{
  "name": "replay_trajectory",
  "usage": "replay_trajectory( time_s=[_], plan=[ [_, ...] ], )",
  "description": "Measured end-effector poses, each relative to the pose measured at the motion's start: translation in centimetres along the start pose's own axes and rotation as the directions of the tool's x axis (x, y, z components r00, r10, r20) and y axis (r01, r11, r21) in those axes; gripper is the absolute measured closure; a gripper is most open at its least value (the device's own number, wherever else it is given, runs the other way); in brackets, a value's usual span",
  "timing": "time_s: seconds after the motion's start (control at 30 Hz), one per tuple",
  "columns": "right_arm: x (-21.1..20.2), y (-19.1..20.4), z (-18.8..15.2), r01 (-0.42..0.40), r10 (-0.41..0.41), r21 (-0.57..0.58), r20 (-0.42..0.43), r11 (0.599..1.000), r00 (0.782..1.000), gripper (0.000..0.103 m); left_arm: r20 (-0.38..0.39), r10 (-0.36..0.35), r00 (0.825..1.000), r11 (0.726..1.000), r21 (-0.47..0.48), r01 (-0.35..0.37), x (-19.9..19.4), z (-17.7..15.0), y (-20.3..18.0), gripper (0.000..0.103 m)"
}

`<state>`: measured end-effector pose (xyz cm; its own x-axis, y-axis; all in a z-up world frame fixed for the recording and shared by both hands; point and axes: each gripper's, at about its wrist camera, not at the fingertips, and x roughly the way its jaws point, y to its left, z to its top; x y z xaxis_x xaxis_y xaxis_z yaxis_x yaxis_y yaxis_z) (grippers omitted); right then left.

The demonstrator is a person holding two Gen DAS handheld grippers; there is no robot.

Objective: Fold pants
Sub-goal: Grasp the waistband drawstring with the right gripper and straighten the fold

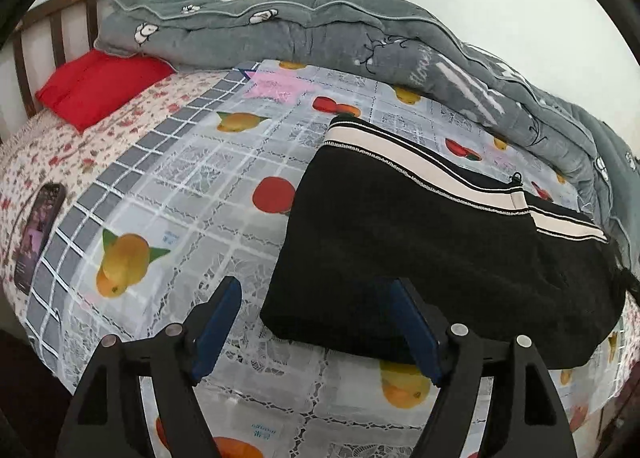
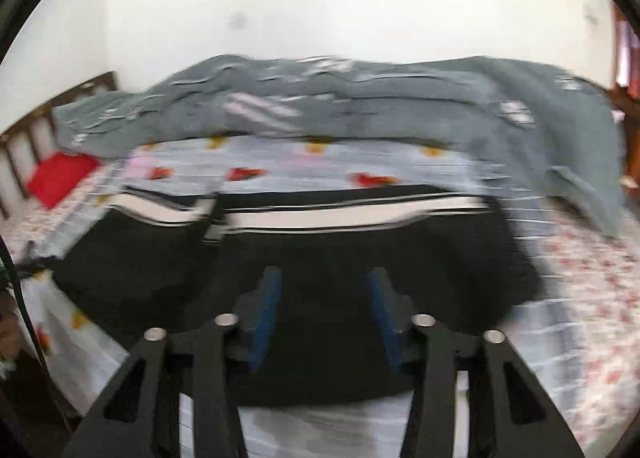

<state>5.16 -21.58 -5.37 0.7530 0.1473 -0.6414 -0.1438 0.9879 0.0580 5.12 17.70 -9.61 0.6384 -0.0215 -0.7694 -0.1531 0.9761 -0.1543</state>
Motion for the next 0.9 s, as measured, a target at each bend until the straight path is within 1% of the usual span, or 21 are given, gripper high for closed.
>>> replay_trajectory(
  time_s=[0.03,0.07,0.1,0.13,0.2,0.27,0.33,0.43,0.47,0.5,0.53,0.57,0.63,0.67,0.7,0.73,0.77,0.8,0.83,0.87,0.9],
  plan=[
    [0.7,1.3,0.2,-0.034,0.033,-0.018,-0.005,0.999,0.999,0.082,-0.006,-0.002,1.0,1.0,0.006,0.002,0.1,0.0,0.0,0.027],
    [1.9,3.4,0.7,-0.078,0.078,-0.051,-0.007,0.996,0.997,0.082,-0.008,0.003,1.0,1.0,0.013,-0.003,0.2,0.0,0.0,0.027],
    [3.0,5.1,1.2,-0.104,0.104,-0.076,-0.015,0.992,0.995,0.082,-0.003,0.008,1.0,1.0,0.016,-0.007,0.2,0.0,0.0,0.027],
    [4.5,6.6,1.8,-0.136,0.133,-0.098,-0.036,0.986,0.99,0.082,0.003,0.012,1.0,1.0,0.011,-0.012,0.1,-0.1,0.2,0.027],
    [6.7,8.2,2.5,-0.171,0.165,-0.114,-0.064,0.979,0.984,0.082,-0.003,0.005,1.0,1.0,-0.007,-0.005,0.1,-0.2,0.7,0.027],
    [9.5,9.2,3.1,-0.171,0.159,-0.125,-0.098,0.977,0.982,0.082,0.004,-0.016,1.0,0.999,-0.031,0.016,0.0,-0.2,1.5,0.027],
    [12.1,9.5,3.3,-0.157,0.138,-0.127,-0.151,0.979,0.979,0.082,0.009,-0.018,1.0,0.999,-0.048,0.019,0.0,-0.2,2.2,0.027],
    [13.7,9.5,2.9,-0.14,0.117,-0.107,-0.195,0.984,0.974,0.082,0.021,-0.036,0.999,0.997,-0.061,0.037,0.5,0.0,3.2,0.027],
    [13.9,9.3,2.9,-0.138,0.116,-0.101,-0.204,0.985,0.972,0.086,0.024,-0.035,0.999,0.997,-0.066,0.037,0.8,0.1,3.3,0.027],
    [14.0,9.1,2.9,-0.132,0.109,-0.099,-0.205,0.986,0.973,0.102,0.022,-0.035,0.999,0.997,-0.071,0.036,1.2,0.1,3.5,0.027],
    [14.3,9.1,2.9,-0.13,0.108,-0.098,-0.205,0.987,0.973,0.103,0.014,-0.04,0.999,0.996,-0.077,0.041,1.6,0.1,3.6,0.027],
    [13.9,9.0,3.1,-0.138,0.118,-0.095,-0.189,0.986,0.975,0.103,0.007,-0.049,0.999,0.995,-0.083,0.049,1.8,0.1,3.7,0.027],
    [11.8,8.3,4.0,-0.122,0.115,-0.084,-0.09,0.989,0.989,0.103,0.005,-0.075,0.997,0.993,-0.088,0.076,2.1,0.0,3.7,0.027],
    [11.2,8.1,4.3,-0.124,0.119,-0.085,-0.071,0.989,0.99,0.103,0.004,-0.081,0.997,0.993,-0.088,0.081,2.2,-0.1,3.7,0.027],
    [11.0,7.9,4.6,-0.125,0.119,-0.085,-0.072,0.988,0.99,0.103,0.004,-0.083,0.997,0.993,-0.087,0.083,2.2,-0.1,3.6,0.027],
    [10.7,7.8,4.6,-0.148,0.141,-0.089,-0.084,0.985,0.986,0.103,0.006,-0.089,0.996,0.992,-0.087,0.089,2.1,-0.1,3.5,0.027],
    [10.7,7.9,4.4,-0.167,0.158,-0.105,-0.092,0.98,0.983,0.103,0.009,-0.102,0.995,0.991,-0.087,0.103,2.1,-0.1,3.3,0.027],
    [10.7,8.2,4.2,-0.17,0.158,-0.126,-0.102,0.977,0.982,0.102,0.01,-0.113,0.994,0.99,-0.089,0.113,2.1,-0.1,3.2,0.027],
    [10.9,8.3,4.1,-0.167,0.151,-0.138,-0.115,0.976,0.982,0.098,0.014,-0.125,0.992,0.988,-0.09,0.125,2.0,-0.2,3.1,0.027],
    [11.3,8.6,3.9,-0.165,0.144,-0.154,-0.14,0.974,0.98,0.089,0.02,-0.135,0.991,0.987,-0.089,0.136,2.0,-0.3,2.9,0.027],
    [11.6,8.7,3.7,-0.161,0.139,-0.154,-0.146,0.975,0.98,0.082,0.025,-0.142,0.99,0.986,-0.087,0.144,2.0,-0.4,2.8,0.027]
  ],
)
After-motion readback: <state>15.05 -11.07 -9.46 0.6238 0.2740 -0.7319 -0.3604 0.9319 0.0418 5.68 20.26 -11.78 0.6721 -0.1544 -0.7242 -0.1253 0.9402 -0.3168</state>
